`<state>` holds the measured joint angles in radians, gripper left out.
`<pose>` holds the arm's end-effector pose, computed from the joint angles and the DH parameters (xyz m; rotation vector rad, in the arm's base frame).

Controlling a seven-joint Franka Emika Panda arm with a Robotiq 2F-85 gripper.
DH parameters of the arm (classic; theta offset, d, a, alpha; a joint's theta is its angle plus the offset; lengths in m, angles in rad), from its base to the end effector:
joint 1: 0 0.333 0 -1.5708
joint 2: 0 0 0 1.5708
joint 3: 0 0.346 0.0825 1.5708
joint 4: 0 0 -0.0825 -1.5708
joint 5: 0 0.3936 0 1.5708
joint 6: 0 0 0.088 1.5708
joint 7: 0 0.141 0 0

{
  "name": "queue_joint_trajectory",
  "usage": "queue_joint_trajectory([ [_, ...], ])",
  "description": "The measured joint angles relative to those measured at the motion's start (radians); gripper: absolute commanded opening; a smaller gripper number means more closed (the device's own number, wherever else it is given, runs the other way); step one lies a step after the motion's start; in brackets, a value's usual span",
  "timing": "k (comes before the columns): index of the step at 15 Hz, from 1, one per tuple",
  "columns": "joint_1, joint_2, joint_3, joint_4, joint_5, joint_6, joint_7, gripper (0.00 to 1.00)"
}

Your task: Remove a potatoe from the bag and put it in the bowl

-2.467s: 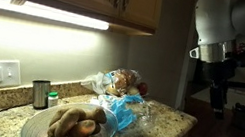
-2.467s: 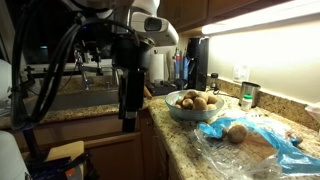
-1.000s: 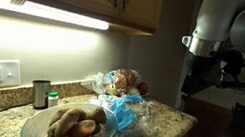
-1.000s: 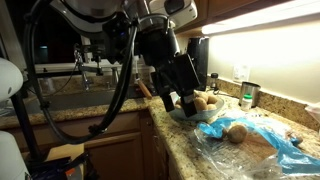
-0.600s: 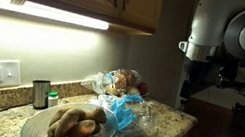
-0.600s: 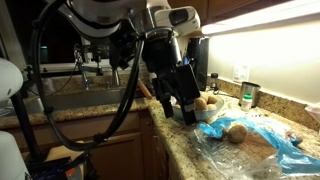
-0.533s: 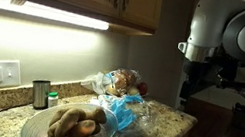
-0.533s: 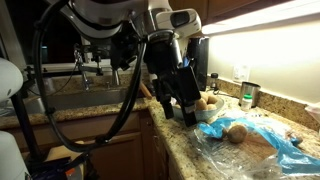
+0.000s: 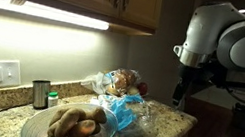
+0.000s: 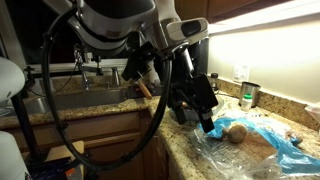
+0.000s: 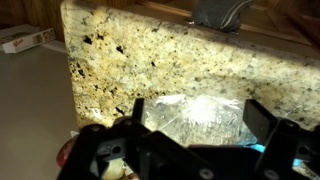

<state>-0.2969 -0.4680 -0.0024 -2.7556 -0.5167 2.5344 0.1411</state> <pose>0.3705 -0.1185 0.3682 2.7652 -0.0674 0.2978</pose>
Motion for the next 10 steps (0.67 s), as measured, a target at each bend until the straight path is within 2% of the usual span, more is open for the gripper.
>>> queue_joint_trajectory([
  [4,-0.034,0.051,-0.001,0.006,-0.032,0.079,0.003,1.0],
  [10,-0.048,0.106,-0.011,0.035,-0.033,0.176,0.003,1.0],
])
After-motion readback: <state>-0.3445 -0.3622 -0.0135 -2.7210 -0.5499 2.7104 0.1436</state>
